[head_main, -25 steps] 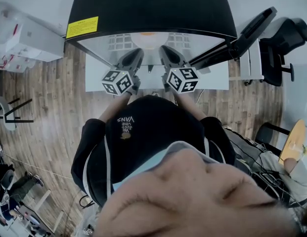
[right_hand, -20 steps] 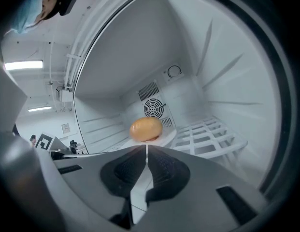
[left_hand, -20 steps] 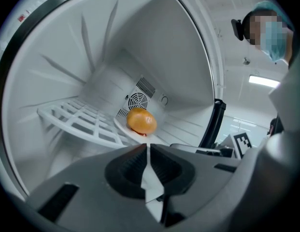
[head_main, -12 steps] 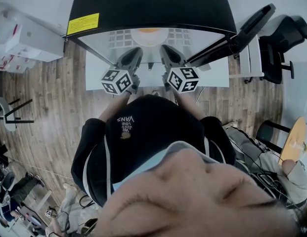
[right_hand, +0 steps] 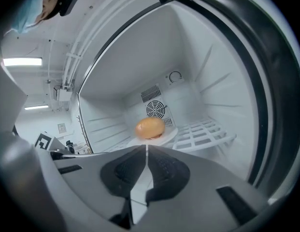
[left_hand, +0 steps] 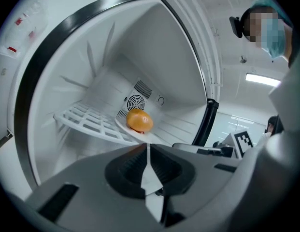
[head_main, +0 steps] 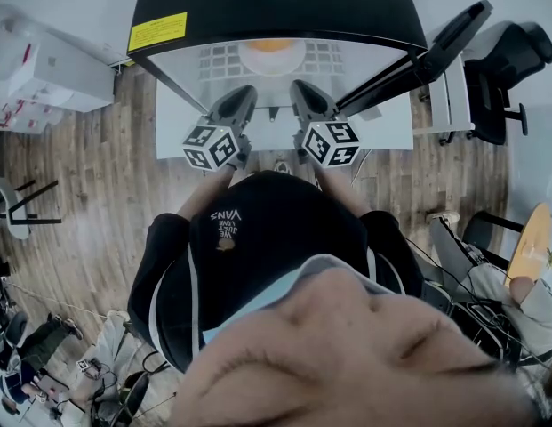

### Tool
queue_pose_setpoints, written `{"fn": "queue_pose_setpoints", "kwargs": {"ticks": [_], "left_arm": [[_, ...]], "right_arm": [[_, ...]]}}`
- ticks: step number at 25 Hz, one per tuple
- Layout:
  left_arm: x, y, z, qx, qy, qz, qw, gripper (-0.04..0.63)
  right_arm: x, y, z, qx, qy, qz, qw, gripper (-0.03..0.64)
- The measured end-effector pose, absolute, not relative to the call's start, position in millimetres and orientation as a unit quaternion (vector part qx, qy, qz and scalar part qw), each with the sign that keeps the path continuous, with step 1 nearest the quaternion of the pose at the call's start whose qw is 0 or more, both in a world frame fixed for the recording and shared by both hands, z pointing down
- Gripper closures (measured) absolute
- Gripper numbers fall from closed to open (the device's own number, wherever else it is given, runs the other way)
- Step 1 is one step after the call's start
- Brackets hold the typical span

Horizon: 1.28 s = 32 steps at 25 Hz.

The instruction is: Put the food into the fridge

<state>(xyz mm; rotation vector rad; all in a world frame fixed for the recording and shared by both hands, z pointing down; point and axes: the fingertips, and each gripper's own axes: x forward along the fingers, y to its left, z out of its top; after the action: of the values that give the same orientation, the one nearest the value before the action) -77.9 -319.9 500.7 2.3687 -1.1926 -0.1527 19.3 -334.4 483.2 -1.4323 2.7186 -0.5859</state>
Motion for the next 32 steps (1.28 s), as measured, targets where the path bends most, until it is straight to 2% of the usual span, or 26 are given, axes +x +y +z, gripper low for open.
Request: {"fn": "queue_pose_setpoints", "kwargs": {"ticks": [32], "left_arm": [[-97.9,-267.0,502.3,0.883,-0.406,-0.051,0.231,0.563]], "right_arm": [[10.3,-276.4,479.9,-0.495,0.851,-0.175,0.017,0.594]]}}
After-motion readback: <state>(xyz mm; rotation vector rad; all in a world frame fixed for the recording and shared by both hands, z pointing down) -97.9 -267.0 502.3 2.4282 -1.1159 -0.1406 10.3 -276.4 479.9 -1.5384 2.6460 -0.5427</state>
